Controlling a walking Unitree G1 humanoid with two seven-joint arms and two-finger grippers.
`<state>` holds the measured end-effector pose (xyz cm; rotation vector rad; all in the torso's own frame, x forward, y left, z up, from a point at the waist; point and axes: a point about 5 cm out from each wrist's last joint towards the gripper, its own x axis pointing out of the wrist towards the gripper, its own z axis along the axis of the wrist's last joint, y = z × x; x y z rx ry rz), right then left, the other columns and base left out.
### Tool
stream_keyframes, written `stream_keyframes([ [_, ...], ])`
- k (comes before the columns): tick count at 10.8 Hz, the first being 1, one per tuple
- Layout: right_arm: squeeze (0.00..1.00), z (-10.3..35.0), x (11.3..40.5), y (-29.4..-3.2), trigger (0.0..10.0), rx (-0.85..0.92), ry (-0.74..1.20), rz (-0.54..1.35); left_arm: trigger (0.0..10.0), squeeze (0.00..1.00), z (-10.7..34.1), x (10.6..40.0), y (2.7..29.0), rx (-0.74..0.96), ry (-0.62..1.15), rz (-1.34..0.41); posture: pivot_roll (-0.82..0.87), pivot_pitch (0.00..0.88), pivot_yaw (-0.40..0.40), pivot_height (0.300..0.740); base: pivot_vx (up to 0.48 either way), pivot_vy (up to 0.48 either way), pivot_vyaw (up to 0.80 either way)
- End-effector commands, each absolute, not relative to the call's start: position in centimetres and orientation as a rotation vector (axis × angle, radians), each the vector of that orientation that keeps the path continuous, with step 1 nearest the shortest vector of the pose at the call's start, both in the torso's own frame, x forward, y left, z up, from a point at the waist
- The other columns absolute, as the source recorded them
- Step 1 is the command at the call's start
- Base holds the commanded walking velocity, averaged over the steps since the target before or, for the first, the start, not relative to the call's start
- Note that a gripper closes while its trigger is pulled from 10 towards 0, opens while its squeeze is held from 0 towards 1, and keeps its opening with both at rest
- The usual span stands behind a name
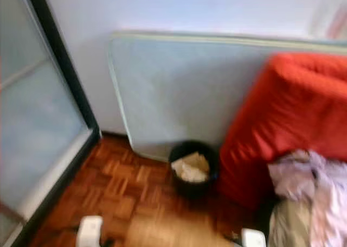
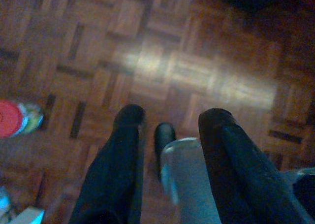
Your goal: Clean up the room
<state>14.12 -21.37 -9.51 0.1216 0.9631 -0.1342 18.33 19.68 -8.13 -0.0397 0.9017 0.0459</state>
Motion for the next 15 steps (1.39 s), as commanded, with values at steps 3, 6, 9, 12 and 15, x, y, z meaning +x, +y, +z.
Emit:
stream_keyframes([
  [3, 0.00, -9.5, 14.3, -21.1, 10.0, 0.124, 0.956, -0.128, 10.0, 0.00, -8.2, 18.3, 19.6, -0.043, 0.912, 0.041, 0.01, 0.000, -0.008, 0.740, 0.295, 0.000, 0.00],
  [6, 0.00, -9.6, 15.1, -18.5, 10.0, 0.131, 0.956, -0.097, 10.0, 0.00, -8.3, 18.3, 19.1, -0.041, 0.916, 0.032, 0.01, 0.000, -0.004, 0.740, 0.296, 0.000, 0.00],
  [9, 0.00, -9.7, 15.2, -17.4, 10.0, 0.125, 0.962, -0.077, 10.0, 0.00, -8.2, 18.3, 19.5, -0.038, 0.916, 0.036, 0.01, 0.000, -0.007, 0.740, 0.296, 0.000, 0.00],
  [12, 0.00, -9.7, 14.4, -19.4, 10.0, 0.117, 0.959, -0.093, 10.0, 0.00, -8.3, 18.2, 19.5, -0.038, 0.916, 0.033, 0.01, 0.000, -0.010, 0.740, 0.294, 0.000, 0.00],
  [15, 0.00, -9.6, 13.0, -22.3, 10.0, 0.118, 0.967, -0.132, 10.0, 0.00, -8.2, 18.3, 19.3, -0.039, 0.910, 0.028, 0.01, 0.000, -0.010, 0.740, 0.296, 0.000, 0.00],
])
